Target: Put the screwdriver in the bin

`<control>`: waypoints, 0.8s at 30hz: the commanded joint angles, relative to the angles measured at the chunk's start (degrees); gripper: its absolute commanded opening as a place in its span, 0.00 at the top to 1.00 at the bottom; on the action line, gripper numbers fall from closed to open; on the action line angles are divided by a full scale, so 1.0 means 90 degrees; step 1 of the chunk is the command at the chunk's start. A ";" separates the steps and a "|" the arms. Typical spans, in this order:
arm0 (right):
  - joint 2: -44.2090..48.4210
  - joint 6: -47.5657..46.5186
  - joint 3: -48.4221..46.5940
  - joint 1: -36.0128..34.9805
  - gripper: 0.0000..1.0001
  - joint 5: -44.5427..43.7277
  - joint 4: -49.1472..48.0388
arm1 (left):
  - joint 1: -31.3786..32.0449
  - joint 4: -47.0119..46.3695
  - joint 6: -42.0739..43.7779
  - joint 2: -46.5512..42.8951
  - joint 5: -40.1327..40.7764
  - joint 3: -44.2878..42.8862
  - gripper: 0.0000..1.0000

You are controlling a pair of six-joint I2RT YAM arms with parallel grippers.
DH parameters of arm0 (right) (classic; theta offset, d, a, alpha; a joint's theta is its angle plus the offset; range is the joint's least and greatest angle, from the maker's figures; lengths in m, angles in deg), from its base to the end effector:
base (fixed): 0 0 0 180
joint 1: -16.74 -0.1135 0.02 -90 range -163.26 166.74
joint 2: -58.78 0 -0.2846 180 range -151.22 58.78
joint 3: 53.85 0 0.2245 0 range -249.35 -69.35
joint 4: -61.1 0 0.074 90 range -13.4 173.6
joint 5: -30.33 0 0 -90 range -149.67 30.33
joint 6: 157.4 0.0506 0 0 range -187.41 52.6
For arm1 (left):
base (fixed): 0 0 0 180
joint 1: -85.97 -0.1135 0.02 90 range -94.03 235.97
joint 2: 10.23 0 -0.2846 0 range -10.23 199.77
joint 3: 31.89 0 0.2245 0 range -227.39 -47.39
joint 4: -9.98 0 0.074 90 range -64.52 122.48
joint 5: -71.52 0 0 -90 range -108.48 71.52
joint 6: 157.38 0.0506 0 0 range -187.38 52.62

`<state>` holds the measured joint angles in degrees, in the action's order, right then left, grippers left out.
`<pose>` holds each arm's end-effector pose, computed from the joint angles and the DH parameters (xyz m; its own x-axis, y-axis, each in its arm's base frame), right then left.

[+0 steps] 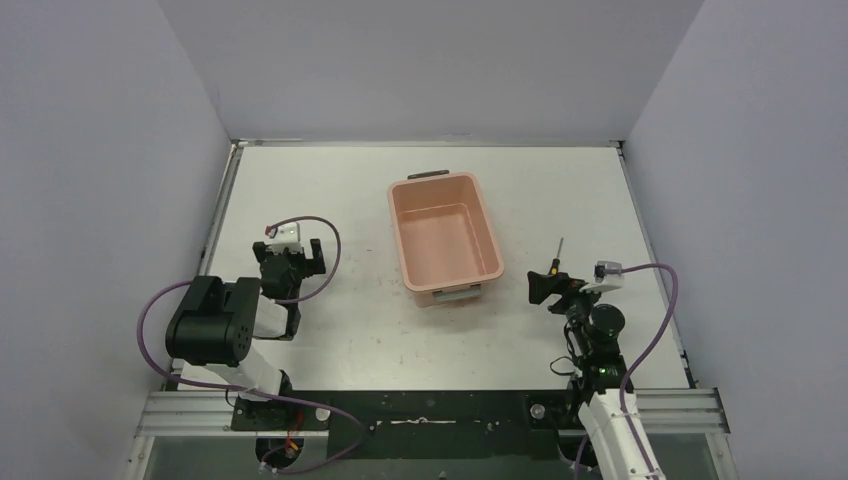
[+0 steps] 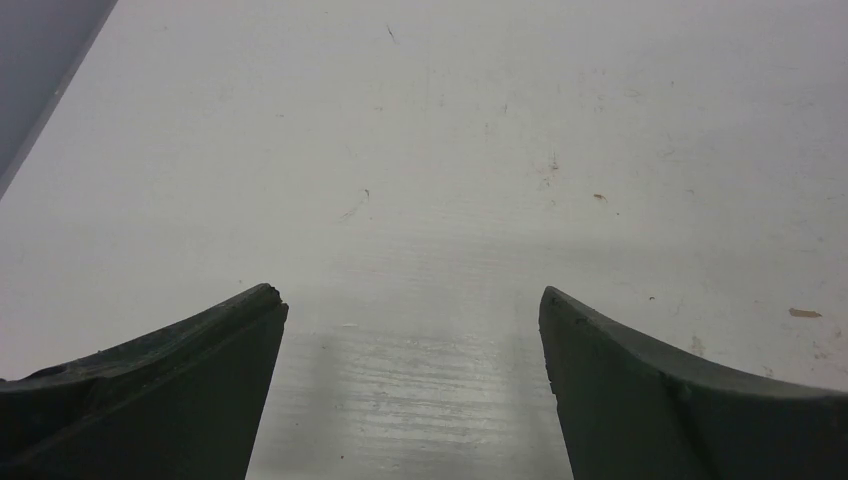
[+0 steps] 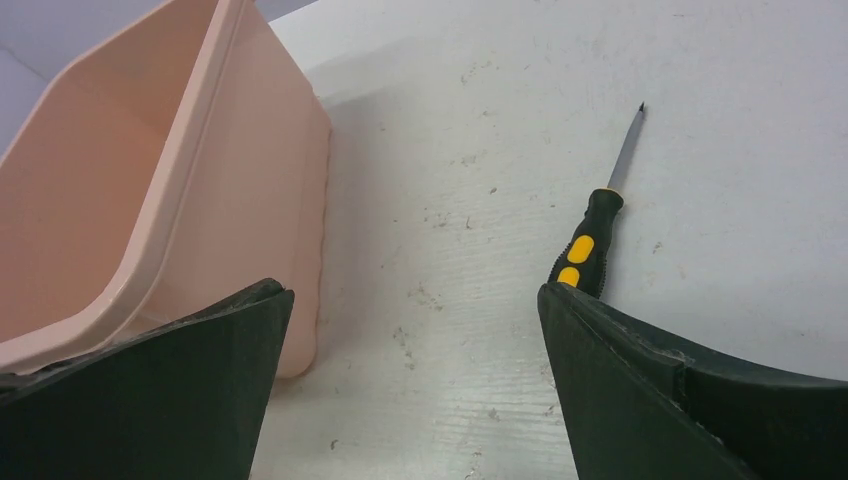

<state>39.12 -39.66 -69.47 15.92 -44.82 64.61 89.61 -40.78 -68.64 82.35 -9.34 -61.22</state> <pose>0.0976 0.0144 0.1773 -0.2410 0.4465 -0.8617 -0.1759 0.8531 0.4912 0.2549 -0.0082 0.1705 -0.2138 -0.0082 -0.9769 -0.0968 0.9952 0.0129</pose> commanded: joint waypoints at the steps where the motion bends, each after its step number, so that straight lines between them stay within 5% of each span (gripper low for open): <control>1: -0.0189 -0.0119 -0.0543 0.0003 0.00 -0.0295 -0.0100 | -0.0014 -0.0343 -0.0041 -0.0032 -0.0020 -0.0085 0.03; 7: -0.1649 0.0109 -0.2957 0.0009 0.00 -0.2210 0.2150 | -0.0014 -0.0343 -0.0039 -0.0032 -0.0020 -0.0085 0.03; 16: -0.5870 -0.0533 -0.6397 0.0074 0.00 -0.2154 0.4980 | -0.0014 -0.0343 -0.0044 -0.0030 -0.0023 -0.0084 0.03; 24: -0.7678 -0.0737 -0.6533 0.0079 0.05 -0.1282 0.4935 | -0.0014 -0.0345 -0.0041 -0.0032 -0.0025 -0.0080 0.03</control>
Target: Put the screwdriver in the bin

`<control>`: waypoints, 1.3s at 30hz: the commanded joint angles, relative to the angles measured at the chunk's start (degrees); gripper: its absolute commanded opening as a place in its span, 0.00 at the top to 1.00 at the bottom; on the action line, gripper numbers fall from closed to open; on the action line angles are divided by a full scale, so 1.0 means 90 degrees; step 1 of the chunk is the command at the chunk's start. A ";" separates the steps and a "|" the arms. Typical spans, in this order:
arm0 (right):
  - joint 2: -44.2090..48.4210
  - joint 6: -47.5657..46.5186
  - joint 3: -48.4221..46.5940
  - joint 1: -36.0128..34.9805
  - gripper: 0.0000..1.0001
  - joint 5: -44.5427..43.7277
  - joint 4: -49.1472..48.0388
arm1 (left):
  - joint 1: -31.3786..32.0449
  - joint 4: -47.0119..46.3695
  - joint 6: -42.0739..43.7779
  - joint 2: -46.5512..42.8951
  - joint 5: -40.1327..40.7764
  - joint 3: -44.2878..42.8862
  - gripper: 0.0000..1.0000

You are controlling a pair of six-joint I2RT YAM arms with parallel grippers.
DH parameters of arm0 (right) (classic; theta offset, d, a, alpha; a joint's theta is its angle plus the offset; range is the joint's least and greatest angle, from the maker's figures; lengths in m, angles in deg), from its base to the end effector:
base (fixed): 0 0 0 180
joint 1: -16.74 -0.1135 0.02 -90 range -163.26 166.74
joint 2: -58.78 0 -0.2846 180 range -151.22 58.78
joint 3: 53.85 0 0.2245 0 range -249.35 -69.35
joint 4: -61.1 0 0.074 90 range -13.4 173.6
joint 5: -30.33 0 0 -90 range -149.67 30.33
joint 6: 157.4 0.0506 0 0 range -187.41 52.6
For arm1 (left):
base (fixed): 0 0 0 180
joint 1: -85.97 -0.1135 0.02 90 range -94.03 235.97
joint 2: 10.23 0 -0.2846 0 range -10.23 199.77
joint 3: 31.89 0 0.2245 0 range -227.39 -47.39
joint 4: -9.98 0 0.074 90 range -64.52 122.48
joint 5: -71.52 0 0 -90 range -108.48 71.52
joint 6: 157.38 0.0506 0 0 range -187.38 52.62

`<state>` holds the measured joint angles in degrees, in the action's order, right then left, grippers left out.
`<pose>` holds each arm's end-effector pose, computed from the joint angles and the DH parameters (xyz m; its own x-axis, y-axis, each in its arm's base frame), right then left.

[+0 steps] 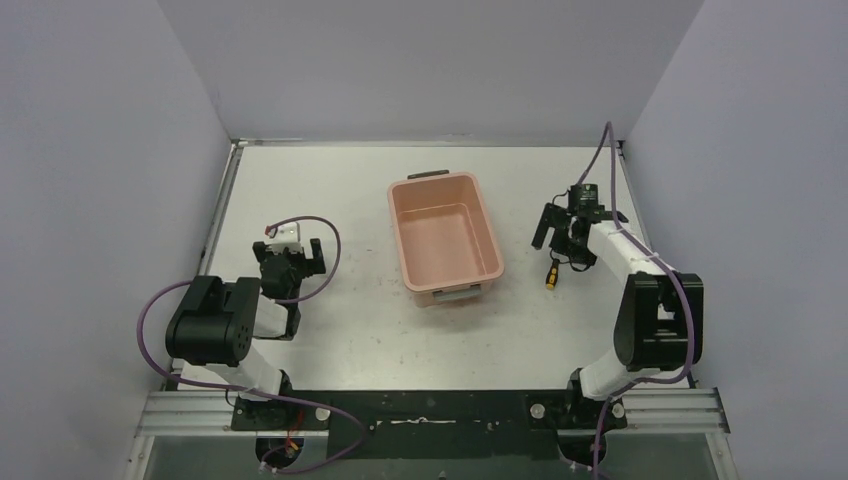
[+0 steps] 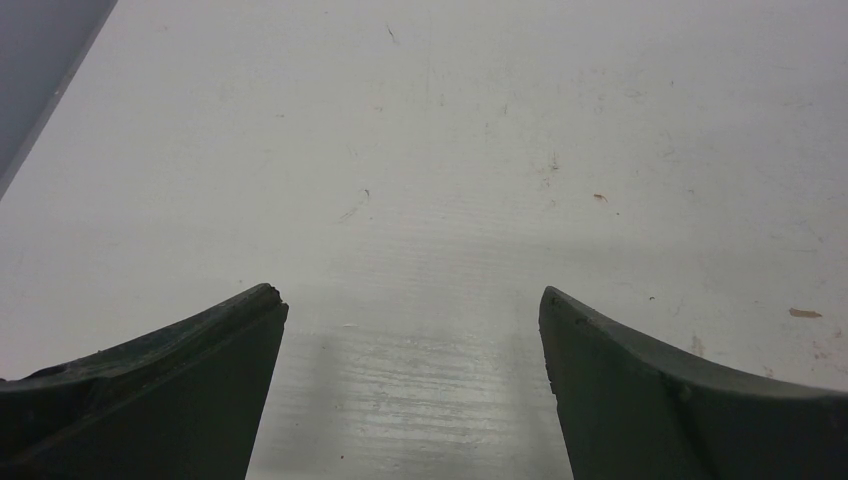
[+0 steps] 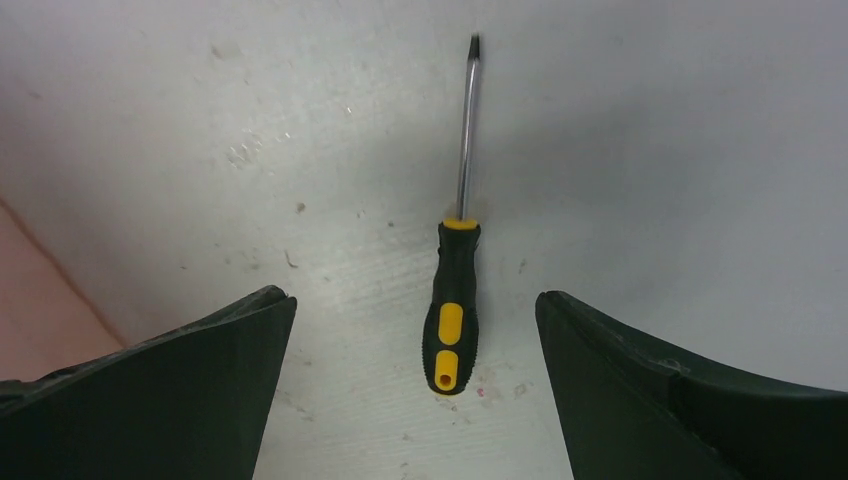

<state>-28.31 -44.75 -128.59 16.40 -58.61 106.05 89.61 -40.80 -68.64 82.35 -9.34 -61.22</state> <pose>0.2922 0.0027 0.2449 -0.7827 0.3804 -0.4926 0.3094 0.9246 0.2224 0.2549 -0.0082 0.1706 -0.2134 -0.0082 -0.9769 -0.0968 0.9952 0.0128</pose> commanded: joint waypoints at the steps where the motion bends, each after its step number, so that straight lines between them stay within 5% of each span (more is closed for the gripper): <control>1: -0.0339 -0.0187 0.0122 0.0027 0.07 0.0245 0.0227 | -0.0014 -0.0349 -0.0040 -0.0025 -0.0021 -0.0084 0.03; 10: -0.1225 -0.0602 0.0226 0.0013 0.38 -0.0316 0.0036 | -0.0014 -0.0341 -0.0042 -0.0029 -0.0020 -0.0082 0.03; 12: -0.1372 -0.0668 0.0158 0.0018 0.54 -0.0267 0.0108 | -0.0014 -0.0341 -0.0040 -0.0028 -0.0020 -0.0085 0.03; 15: -0.1364 -0.0766 -0.0082 0.0016 0.95 -0.0240 0.0303 | -0.0014 -0.0347 -0.0037 -0.0030 -0.0021 -0.0085 0.03; 16: -0.1253 -0.0775 -0.0214 0.0015 1.00 -0.0312 0.0401 | -0.0014 -0.0349 -0.0041 -0.0026 -0.0020 -0.0085 0.03; 23: -0.0135 -0.0800 -0.2152 -0.0158 1.00 -0.1001 0.1537 | -0.0014 -0.0341 -0.0044 -0.0031 -0.0020 -0.0083 0.03; 28: 0.0361 -0.0806 -0.3753 -0.1387 1.00 -0.1124 0.1728 | -0.0014 -0.0347 -0.0042 -0.0029 -0.0025 -0.0084 0.03; 34: 0.0633 -0.0617 -0.3598 -0.3449 1.00 -0.0912 0.0260 | -0.0016 -0.0345 -0.0040 -0.0029 -0.0027 -0.0085 0.03; 39: -0.0297 -0.0264 -0.3379 -0.4172 1.00 -0.0810 0.0401 | -0.0014 -0.0344 -0.0037 -0.0030 -0.0024 -0.0085 0.03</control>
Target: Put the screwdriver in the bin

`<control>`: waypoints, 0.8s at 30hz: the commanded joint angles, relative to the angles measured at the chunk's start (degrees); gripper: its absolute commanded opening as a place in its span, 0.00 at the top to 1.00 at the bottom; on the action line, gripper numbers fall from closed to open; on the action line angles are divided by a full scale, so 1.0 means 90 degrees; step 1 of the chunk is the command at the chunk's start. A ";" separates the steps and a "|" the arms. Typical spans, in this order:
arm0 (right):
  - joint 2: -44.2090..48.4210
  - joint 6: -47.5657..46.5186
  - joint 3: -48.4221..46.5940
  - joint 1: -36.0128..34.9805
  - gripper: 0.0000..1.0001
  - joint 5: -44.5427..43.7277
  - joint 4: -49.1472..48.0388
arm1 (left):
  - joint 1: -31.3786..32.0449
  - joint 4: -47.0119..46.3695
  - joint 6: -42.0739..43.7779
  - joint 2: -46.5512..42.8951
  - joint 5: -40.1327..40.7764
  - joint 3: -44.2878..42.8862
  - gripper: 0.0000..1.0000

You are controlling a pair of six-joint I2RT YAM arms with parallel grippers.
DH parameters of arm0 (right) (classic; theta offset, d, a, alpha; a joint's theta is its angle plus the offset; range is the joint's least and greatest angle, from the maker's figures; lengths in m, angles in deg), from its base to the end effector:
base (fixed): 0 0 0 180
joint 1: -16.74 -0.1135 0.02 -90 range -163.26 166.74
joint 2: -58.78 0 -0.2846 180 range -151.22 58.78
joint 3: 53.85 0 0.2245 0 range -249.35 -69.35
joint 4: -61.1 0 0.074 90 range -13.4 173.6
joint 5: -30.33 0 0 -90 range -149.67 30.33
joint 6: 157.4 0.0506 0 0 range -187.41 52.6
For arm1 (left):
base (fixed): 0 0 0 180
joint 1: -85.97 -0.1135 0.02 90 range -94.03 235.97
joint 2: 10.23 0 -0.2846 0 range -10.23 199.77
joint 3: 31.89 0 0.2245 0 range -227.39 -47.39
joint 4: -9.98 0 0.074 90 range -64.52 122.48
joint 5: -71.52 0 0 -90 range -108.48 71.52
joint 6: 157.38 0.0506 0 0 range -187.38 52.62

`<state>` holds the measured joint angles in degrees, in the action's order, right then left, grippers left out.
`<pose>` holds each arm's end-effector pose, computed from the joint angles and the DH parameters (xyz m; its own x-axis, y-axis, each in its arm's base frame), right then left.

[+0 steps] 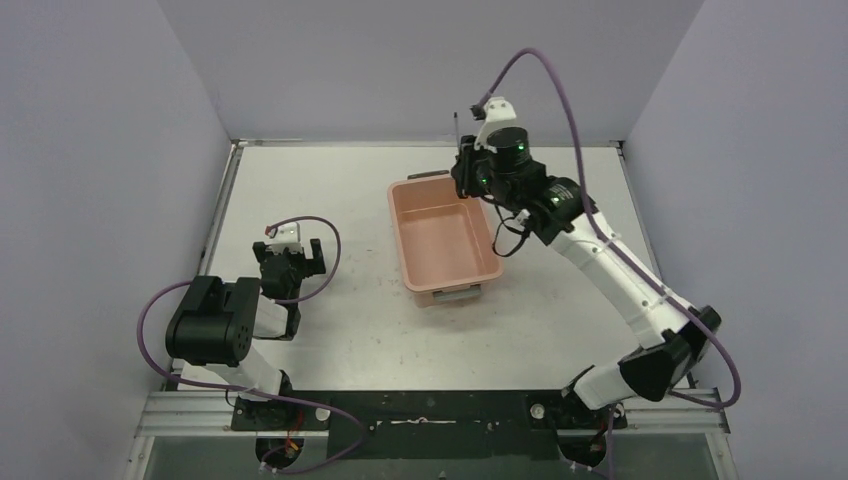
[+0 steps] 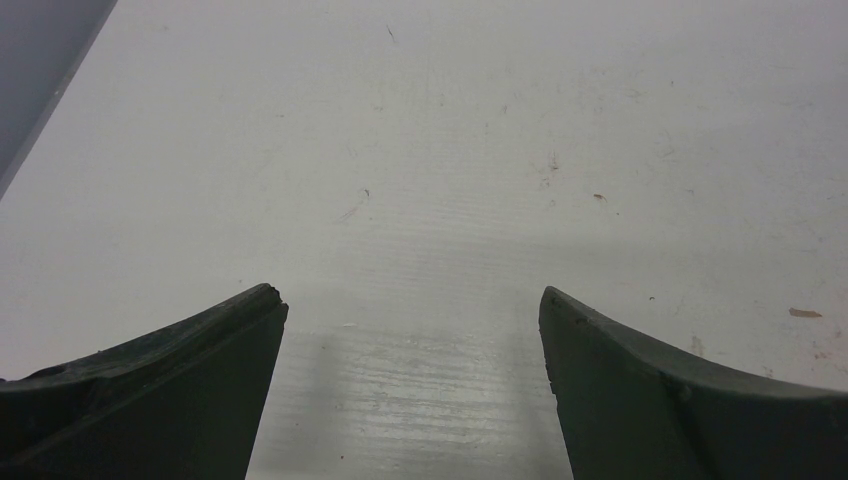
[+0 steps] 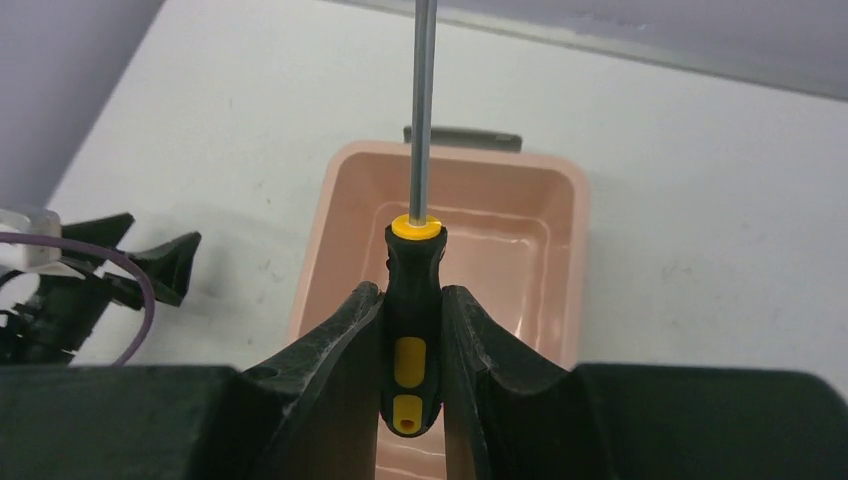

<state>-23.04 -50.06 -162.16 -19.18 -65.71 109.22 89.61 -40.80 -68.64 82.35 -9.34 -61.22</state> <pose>0.2428 0.1693 0.4495 -0.4352 0.0507 -0.8989 -0.3923 0.8880 0.2400 0.2549 -0.0082 0.1706 -0.2134 -0.0082 -0.9769 -0.0968 0.9952 0.0128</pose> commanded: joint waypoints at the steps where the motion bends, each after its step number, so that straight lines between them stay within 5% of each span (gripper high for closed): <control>1: -0.1109 0.0400 0.0405 -0.0275 1.00 0.0072 0.0109 | -0.0014 -0.0347 -0.0036 -0.0028 -0.0021 -0.0085 0.03; 20: -0.3534 0.1071 0.1468 -0.0698 0.99 0.0077 -0.0033 | -0.0015 -0.0346 -0.0036 -0.0030 -0.0020 -0.0085 0.03; 24: -0.3665 0.1071 0.1450 -0.0701 0.71 0.0021 0.0003 | -0.0014 -0.0347 -0.0037 -0.0032 -0.0020 -0.0085 0.03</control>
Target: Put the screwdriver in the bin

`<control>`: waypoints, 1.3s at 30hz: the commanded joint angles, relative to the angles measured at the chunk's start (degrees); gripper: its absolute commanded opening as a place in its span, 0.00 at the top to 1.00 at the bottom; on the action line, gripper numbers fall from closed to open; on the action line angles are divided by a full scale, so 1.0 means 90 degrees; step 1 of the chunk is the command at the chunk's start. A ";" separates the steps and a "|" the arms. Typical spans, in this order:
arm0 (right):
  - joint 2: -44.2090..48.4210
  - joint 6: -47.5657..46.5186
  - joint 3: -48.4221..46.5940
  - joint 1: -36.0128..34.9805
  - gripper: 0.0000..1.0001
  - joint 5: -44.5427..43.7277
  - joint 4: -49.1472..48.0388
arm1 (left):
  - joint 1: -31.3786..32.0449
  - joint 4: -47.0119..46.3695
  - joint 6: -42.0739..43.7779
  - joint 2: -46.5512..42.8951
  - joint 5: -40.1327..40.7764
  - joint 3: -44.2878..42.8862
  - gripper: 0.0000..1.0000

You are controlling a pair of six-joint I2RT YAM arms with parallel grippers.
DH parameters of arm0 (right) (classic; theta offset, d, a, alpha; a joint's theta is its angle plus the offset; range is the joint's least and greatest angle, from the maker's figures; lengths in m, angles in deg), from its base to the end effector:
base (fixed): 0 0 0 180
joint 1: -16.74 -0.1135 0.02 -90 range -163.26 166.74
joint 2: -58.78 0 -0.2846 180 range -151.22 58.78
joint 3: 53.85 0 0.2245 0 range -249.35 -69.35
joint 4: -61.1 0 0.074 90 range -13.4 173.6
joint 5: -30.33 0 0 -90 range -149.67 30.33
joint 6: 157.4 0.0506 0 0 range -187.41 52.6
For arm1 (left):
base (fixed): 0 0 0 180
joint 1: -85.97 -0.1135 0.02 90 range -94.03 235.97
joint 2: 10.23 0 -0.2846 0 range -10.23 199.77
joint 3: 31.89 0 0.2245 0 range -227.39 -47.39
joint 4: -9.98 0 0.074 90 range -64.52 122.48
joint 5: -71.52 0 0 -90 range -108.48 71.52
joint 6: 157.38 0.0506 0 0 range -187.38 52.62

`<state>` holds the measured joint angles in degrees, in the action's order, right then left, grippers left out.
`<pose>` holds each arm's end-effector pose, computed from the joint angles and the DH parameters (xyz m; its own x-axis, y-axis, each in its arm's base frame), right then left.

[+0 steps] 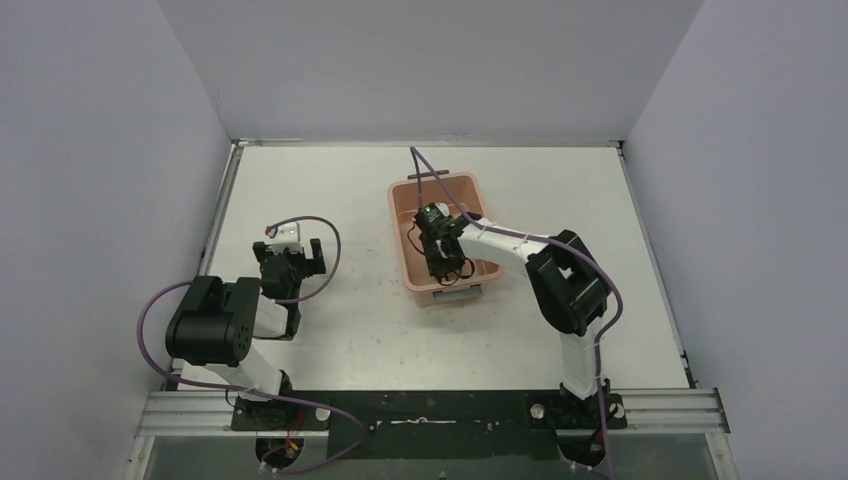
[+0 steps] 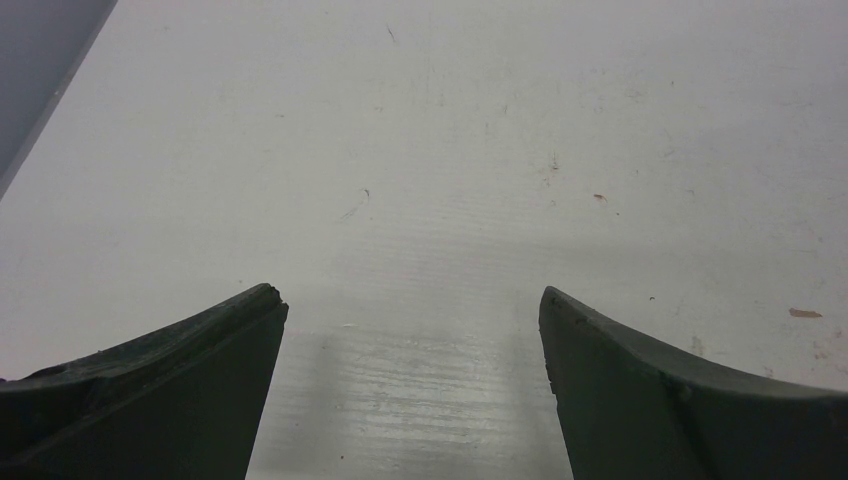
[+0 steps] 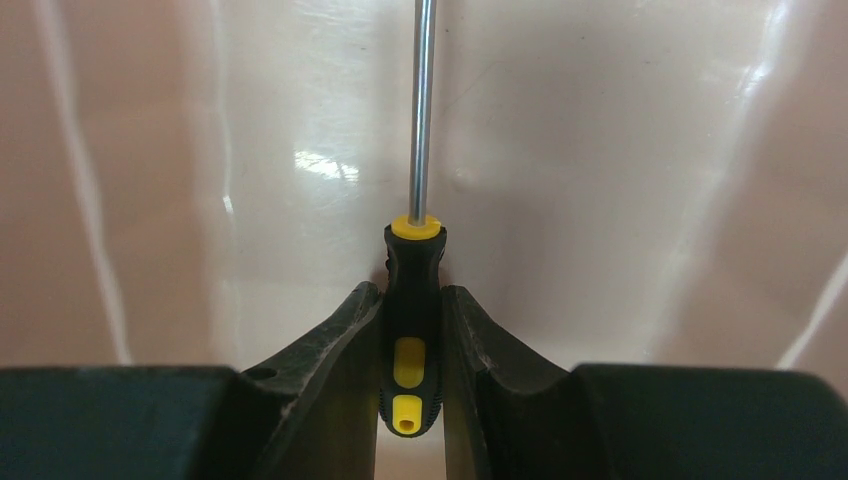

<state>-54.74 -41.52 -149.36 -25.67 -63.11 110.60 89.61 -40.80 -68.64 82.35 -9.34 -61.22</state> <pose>0.2935 0.2640 0.1900 -0.9002 -0.2322 -0.3684 -0.2927 0.9490 0.1171 0.2549 -0.0082 0.1706 -0.2134 -0.0082 -0.9769 -0.0968 0.9952 0.0128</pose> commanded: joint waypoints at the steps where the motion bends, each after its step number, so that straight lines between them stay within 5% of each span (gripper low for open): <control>1: -0.0150 0.0128 -0.0012 0.0027 0.66 -0.0293 -0.0101 | -0.0014 -0.0341 -0.0036 -0.0026 -0.0020 -0.0090 0.03; 15: 0.0961 -0.0474 -0.2058 0.0048 0.01 -0.1076 0.1280 | -0.0014 -0.0348 -0.0044 -0.0026 -0.0020 -0.0085 0.03; 20: 0.1857 -0.0782 -0.2316 0.0355 0.00 -0.1191 0.1149 | -0.0014 -0.0341 -0.0044 -0.0032 -0.0020 -0.0080 0.03; 24: 0.3019 -0.1045 -0.1136 0.0876 0.00 -0.1334 -0.0020 | -0.0016 -0.0341 -0.0042 -0.0032 -0.0022 -0.0085 0.03; 31: 0.5194 -0.1403 0.2410 0.2457 0.00 -0.1355 -0.3126 | -0.0014 -0.0341 -0.0038 -0.0032 -0.0027 -0.0082 0.03; 39: 0.6283 -0.0958 0.5745 0.3718 0.00 -0.1257 -0.5670 | -0.0014 -0.0345 -0.0036 -0.0028 -0.0021 -0.0085 0.03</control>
<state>-1.45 -51.35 -106.50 6.19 -74.24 78.05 89.61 -40.80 -68.64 82.35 -9.34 -61.22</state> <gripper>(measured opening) 0.999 0.971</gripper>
